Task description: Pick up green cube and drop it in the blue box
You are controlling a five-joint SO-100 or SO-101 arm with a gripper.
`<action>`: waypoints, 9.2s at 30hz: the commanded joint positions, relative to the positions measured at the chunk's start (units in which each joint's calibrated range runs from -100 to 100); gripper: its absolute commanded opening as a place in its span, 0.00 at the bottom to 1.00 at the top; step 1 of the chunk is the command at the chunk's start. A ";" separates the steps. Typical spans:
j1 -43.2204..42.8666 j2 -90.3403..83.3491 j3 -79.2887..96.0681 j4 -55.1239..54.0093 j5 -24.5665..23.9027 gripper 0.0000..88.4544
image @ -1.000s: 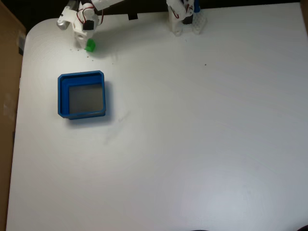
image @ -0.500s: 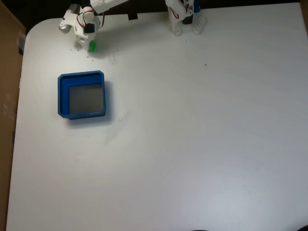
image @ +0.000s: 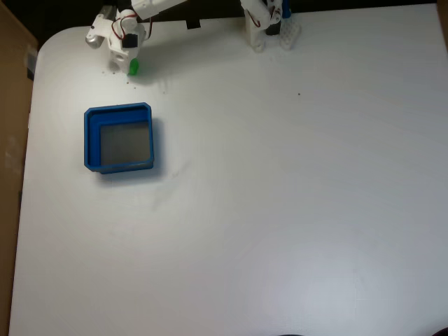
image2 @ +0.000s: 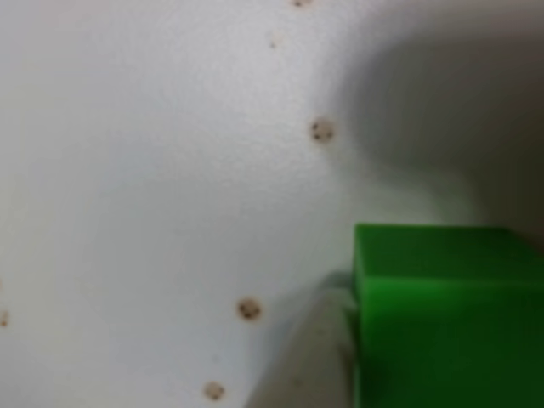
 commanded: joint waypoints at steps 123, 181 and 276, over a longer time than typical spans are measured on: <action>-21.73 14.58 -41.08 -1.00 15.09 0.02; -21.29 -8.57 -13.35 -0.10 15.43 0.30; -55.83 -126.67 107.52 -28.36 15.19 0.02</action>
